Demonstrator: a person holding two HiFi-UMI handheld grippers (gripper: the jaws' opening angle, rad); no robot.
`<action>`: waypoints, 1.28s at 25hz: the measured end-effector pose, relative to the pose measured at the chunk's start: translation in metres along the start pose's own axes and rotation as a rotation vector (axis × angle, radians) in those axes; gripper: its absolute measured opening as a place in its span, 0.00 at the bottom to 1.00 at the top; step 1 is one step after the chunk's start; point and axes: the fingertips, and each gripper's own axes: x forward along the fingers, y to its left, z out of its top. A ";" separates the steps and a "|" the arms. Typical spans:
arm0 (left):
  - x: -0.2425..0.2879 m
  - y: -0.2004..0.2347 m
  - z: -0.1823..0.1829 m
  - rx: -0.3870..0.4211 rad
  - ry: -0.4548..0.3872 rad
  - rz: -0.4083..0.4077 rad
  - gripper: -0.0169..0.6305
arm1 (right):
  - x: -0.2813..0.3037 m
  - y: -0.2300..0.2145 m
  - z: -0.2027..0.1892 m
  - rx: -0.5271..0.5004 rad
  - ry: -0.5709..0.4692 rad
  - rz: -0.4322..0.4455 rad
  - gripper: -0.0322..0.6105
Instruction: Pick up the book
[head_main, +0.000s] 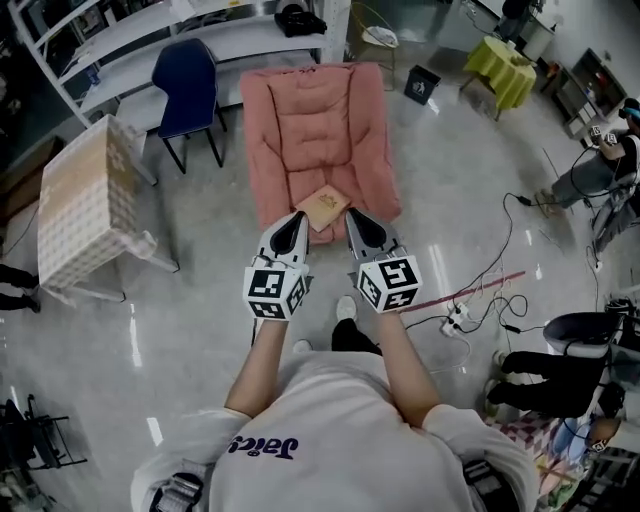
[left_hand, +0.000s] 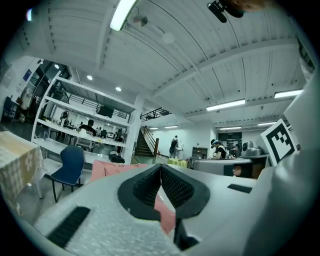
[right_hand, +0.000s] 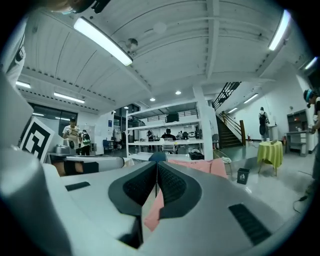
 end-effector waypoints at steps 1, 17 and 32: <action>0.013 0.000 0.007 0.002 -0.008 0.004 0.05 | 0.008 -0.006 0.008 -0.006 -0.006 0.025 0.08; 0.172 0.002 -0.028 -0.046 0.106 0.109 0.05 | 0.104 -0.179 -0.042 0.212 0.181 0.161 0.08; 0.263 0.033 -0.185 -0.057 0.394 -0.050 0.05 | 0.135 -0.207 -0.197 0.412 0.402 0.040 0.08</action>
